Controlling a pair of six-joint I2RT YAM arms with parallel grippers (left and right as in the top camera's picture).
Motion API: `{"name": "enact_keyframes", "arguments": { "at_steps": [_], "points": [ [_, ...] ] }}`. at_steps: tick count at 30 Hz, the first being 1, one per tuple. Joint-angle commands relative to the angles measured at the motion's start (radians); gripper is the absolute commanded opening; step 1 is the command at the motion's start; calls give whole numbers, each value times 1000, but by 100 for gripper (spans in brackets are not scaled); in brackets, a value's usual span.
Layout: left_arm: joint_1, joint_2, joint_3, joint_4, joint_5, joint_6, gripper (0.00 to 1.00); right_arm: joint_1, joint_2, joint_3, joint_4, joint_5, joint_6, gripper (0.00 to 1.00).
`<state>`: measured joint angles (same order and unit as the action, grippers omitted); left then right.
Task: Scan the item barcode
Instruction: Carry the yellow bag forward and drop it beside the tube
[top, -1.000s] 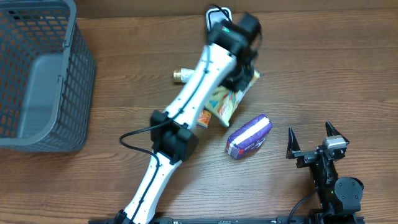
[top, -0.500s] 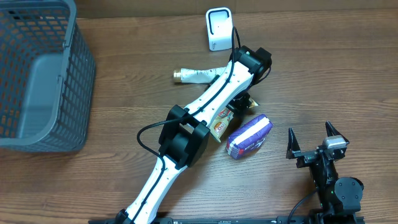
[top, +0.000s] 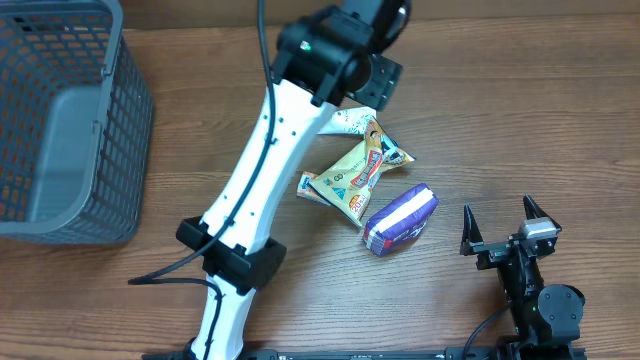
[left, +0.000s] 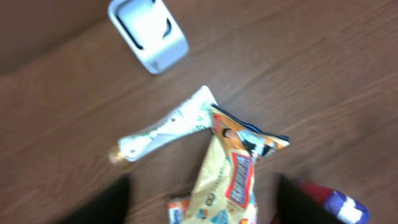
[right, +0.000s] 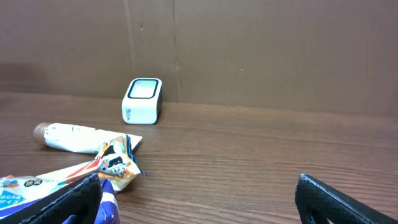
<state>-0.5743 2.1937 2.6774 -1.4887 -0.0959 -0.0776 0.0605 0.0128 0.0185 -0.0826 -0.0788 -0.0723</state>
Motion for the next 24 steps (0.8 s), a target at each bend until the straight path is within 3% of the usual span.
{"name": "enact_keyframes", "arguments": {
  "at_steps": [1, 11, 17, 24],
  "points": [
    [40, 90, -50, -7, 173, 37, 4, 6, -10, -10, 5, -4, -4, 100],
    [37, 185, -57, -201, 300, 24, 4, 6, -10, -10, 5, -4, -4, 100],
    [57, 180, -56, -181, 294, -8, 4, 6, -10, -10, 5, -4, -4, 100],
    [61, 117, -26, -57, 173, -8, 4, 6, -10, -10, 6, -5, -4, 100]
  ]
}}
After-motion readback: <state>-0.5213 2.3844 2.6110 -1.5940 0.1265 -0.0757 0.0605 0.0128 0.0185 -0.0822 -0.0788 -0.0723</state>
